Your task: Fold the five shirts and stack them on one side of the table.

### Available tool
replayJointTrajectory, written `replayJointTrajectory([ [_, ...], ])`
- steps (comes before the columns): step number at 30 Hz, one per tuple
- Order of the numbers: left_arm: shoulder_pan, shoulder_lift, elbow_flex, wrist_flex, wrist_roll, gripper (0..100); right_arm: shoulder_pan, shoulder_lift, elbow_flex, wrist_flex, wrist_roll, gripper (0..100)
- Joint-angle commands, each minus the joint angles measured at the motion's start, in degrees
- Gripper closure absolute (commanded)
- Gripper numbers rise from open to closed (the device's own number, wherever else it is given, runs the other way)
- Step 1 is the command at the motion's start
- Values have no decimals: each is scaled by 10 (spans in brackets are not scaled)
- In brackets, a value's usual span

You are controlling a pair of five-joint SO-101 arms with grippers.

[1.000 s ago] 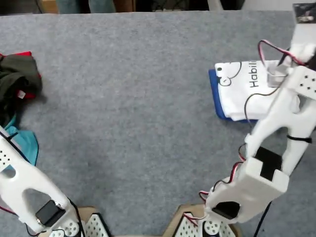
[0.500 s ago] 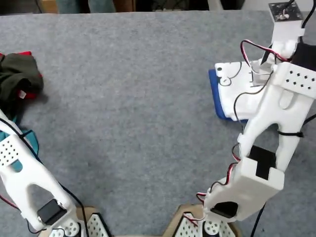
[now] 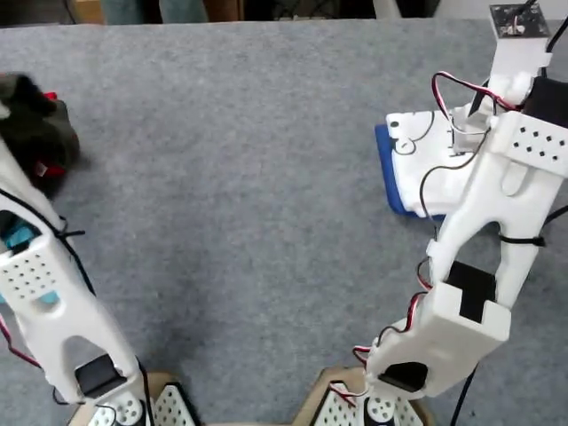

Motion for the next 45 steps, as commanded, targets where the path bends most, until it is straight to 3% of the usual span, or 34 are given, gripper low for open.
replayJointTrajectory([
  [1,65,-86,-18,4,6,972,-9,-32,1,4,-4,976],
  [5,147,-138,7,4,7,972,-9,-32,1,4,-4,976],
  [9,233,-218,114,4,52,972,-9,-32,1,4,-4,976],
  [18,502,-494,640,-4,83,971,-10,-32,1,4,-1,974],
  [21,593,-535,808,-53,78,965,-10,-30,1,4,-1,972],
  [26,651,-577,949,-66,78,753,-25,-29,8,4,-2,878],
  [29,640,-620,940,-24,78,704,-34,-32,36,4,-1,781],
  [32,579,-674,917,-5,78,713,-45,-32,77,4,0,728],
  [37,315,-747,930,-11,78,720,-113,-32,144,4,-3,727],
  [41,136,-708,1048,-124,66,721,-203,-31,184,4,-4,727],
  [45,95,-627,1167,-274,67,722,-281,-28,196,3,-4,727],
])
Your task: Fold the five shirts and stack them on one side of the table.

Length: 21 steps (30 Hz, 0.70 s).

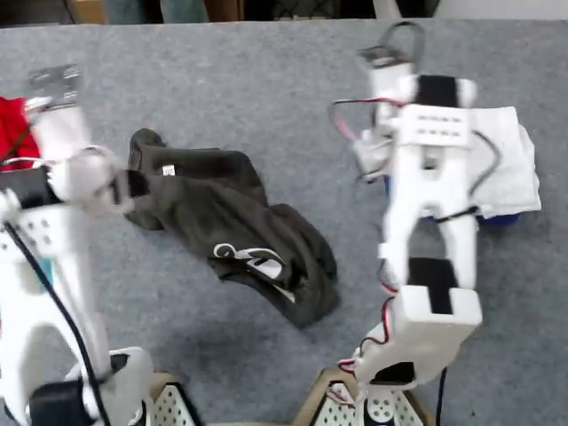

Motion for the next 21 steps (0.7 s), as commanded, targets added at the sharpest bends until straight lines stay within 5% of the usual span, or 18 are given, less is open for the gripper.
replayJointTrajectory([
  [1,-26,64,86,-131,-2,722,-69,-28,1,4,-4,727],
  [8,63,244,108,-243,98,723,-114,-28,2,-8,-4,727],
  [11,61,299,100,-246,119,826,-112,-29,-2,-10,-4,727],
  [14,33,316,77,-208,115,979,-111,-32,2,5,-7,727],
  [21,-130,290,0,-62,47,972,-115,-32,29,7,-40,727],
])
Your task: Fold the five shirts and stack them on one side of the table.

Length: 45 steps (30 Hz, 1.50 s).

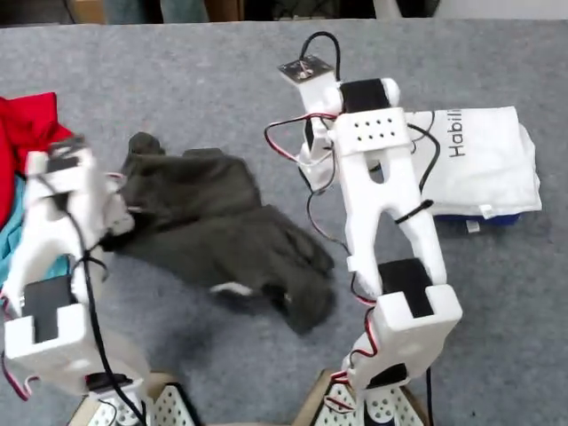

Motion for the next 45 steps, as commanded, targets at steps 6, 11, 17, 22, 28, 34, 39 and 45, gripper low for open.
replayJointTrajectory([
  [6,-232,-112,-75,135,-195,972,-25,-28,48,2,-9,727],
  [11,-358,-178,-72,159,-295,972,-78,-28,90,-20,-11,727],
  [17,-452,-219,-70,165,-322,971,-174,-27,155,-100,-11,727],
  [22,-460,-222,-68,165,-322,971,-256,-27,182,-171,-11,727],
  [28,-461,-228,-58,189,-323,971,-303,-26,178,-263,-65,727],
  [34,-459,-227,-22,201,-323,971,-311,-16,178,-316,-202,727],
  [39,-460,-228,42,162,-323,971,-343,31,178,-332,-243,727],
  [45,-460,-228,66,152,-322,971,-376,104,176,-377,-255,774],
])
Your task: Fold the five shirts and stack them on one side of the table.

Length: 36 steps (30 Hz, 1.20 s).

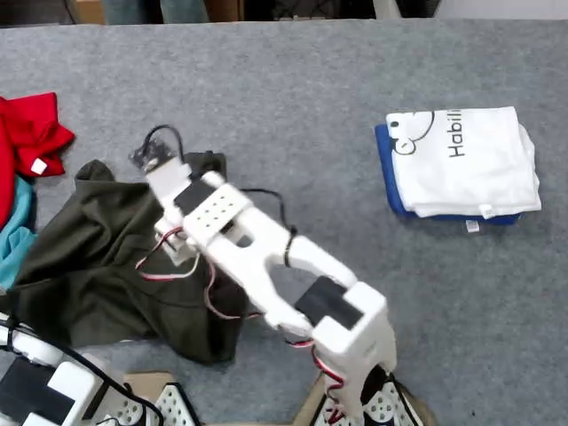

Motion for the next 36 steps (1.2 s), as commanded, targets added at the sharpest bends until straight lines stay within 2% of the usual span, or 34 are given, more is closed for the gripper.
replayJointTrajectory([
  [1,-6,-20,2,-5,-6,971,-9,22,-15,-28,-5,820],
  [4,-6,-20,0,-6,-6,971,3,51,-44,-26,-1,986],
  [6,-6,-20,0,-6,-6,971,21,63,-62,-4,-2,960],
  [13,-2,-20,2,-7,-6,971,93,62,-131,109,8,977],
  [20,19,-13,15,-34,-6,971,197,61,-144,207,154,977],
  [23,69,-15,55,-62,-6,971,265,49,-142,233,222,977],
  [28,185,-14,113,-66,-6,971,359,15,-139,280,343,976],
  [30,228,-14,132,-67,-6,971,375,10,-138,299,365,945],
  [34,280,-17,183,-106,-3,971,389,-2,-139,333,370,739],
  [36,291,-17,207,-129,-3,971,393,-21,-138,341,371,683],
])
